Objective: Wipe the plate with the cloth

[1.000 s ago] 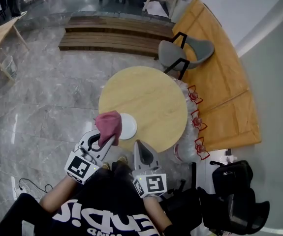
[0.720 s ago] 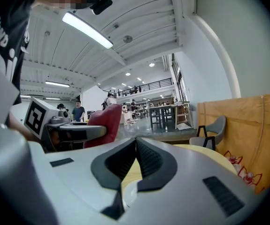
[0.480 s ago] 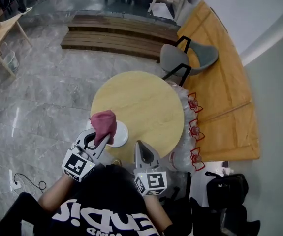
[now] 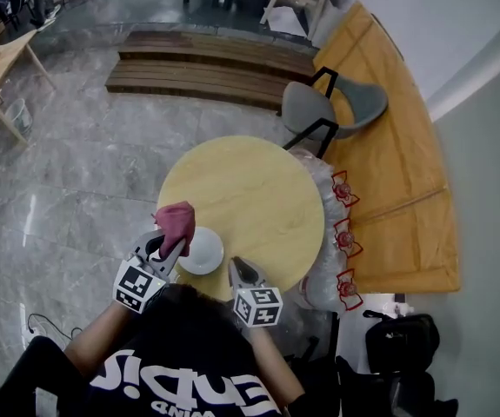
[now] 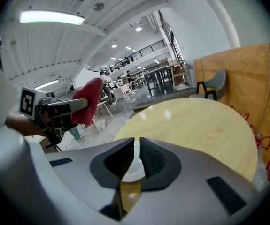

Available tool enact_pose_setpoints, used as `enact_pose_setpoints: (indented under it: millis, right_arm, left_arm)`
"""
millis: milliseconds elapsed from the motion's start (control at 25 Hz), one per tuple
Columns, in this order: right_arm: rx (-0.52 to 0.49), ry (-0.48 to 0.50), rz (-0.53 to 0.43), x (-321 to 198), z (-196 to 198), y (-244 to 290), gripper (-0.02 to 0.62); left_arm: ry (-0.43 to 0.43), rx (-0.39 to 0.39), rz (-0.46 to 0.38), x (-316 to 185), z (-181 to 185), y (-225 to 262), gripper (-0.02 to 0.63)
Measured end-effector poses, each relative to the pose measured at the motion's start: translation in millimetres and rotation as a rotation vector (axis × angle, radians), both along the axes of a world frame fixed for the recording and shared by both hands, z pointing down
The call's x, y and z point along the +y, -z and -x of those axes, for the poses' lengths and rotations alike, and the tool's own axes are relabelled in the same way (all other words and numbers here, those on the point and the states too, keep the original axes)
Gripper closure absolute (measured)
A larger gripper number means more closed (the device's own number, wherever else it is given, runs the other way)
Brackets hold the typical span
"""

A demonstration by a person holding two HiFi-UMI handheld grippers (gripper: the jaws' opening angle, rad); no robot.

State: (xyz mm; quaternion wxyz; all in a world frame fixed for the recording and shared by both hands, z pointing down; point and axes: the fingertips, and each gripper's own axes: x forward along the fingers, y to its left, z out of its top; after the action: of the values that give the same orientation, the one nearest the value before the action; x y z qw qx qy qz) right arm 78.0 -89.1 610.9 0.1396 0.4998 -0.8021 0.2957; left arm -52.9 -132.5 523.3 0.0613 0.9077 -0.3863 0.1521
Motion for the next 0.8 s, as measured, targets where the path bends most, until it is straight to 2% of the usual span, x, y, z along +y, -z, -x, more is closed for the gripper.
enact_pose_setpoints:
  millis: [160,280,480,800]
  right_arm:
    - [0.001,0.036,0.162,-5,7,-50,0.557]
    - [-0.026,0.052,0.282,-3,16,-81,0.440]
    - [0.022,0.045,0.371,-7,17,-110,0.436]
    - [0.004,0.037,0.464,-10,19,-134,0.436]
  left_arm:
    - [-0.019,-0.038,0.107,-13,1,-43,0.543]
    - [-0.046,-0.072,0.171,-15,1,-71,0.543]
    - [-0.058,-0.110,0.243,-23,9,-103,0.543]
    - [-0.090,-0.196,0.362,-31,16,-147,0.543]
